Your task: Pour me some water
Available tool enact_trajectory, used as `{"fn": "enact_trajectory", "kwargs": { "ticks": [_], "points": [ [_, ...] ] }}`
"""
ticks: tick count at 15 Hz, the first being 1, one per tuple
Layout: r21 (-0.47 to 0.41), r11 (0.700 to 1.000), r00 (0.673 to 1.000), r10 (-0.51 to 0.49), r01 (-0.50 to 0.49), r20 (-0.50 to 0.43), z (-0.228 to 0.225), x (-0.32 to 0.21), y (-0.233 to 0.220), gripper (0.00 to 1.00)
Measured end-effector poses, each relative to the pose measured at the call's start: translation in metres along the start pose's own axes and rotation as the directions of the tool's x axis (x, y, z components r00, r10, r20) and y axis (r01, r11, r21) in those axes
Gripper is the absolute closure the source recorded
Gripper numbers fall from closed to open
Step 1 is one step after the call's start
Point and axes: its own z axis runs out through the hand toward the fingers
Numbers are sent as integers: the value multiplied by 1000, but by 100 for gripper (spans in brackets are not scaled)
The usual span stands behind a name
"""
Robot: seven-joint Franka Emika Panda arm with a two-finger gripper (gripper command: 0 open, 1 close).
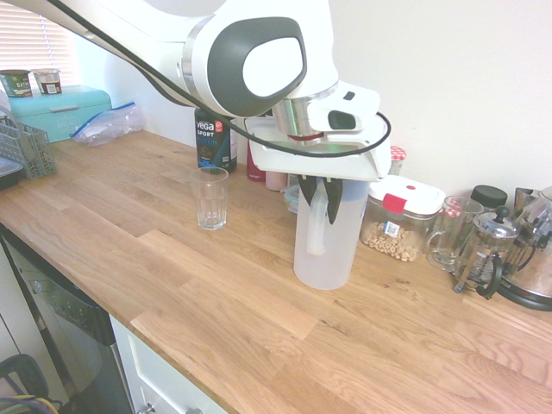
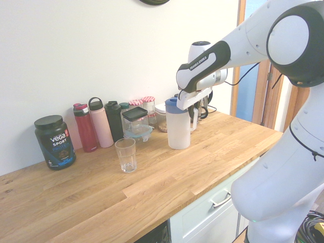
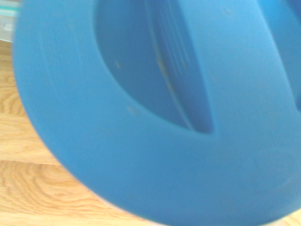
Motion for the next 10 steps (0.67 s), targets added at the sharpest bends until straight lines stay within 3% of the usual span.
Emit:
{"fn": "enact_trajectory", "kwargs": {
  "ticks": [4, 7, 10],
  "points": [
    [-33, 995, 995, 98, -98, 11, -12, -1, 4, 0],
    [-107, 971, 965, 228, -215, 130, -38, -11, 0, 0],
    [-139, 961, 944, 264, -240, 198, -75, -30, -15, 0]
  ]
}}
